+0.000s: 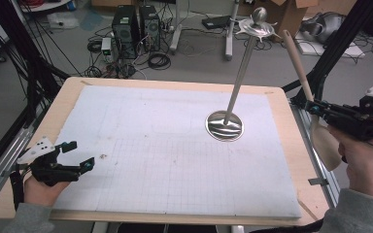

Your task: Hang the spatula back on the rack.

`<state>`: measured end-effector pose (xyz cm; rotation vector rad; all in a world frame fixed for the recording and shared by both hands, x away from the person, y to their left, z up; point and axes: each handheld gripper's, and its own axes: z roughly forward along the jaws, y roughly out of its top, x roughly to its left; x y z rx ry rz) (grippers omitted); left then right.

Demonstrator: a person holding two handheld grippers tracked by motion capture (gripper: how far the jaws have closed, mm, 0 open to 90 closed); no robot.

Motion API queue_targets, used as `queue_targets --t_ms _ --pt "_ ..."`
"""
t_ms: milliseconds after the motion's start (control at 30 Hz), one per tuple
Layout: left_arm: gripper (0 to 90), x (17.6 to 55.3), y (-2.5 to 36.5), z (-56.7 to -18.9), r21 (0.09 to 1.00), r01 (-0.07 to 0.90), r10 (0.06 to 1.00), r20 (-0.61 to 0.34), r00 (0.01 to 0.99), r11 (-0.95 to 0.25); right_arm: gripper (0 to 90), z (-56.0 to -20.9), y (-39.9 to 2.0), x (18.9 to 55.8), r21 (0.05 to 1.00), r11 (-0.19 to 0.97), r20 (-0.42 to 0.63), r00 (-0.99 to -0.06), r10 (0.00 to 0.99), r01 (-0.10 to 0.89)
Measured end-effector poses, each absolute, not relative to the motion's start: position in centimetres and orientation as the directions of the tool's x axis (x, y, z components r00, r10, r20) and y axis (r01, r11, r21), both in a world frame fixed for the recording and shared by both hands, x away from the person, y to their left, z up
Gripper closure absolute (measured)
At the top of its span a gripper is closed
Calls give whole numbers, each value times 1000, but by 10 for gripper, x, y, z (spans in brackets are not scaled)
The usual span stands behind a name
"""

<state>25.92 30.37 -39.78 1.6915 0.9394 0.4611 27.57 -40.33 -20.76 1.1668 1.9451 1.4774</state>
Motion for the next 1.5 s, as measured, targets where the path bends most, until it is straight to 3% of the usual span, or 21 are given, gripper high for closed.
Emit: queue_targets --t_ms 1500 --pt "17 257 307 -401 928 362 786 -156 598 -91 784 -223 -406 291 914 32 232 -585 777 405"
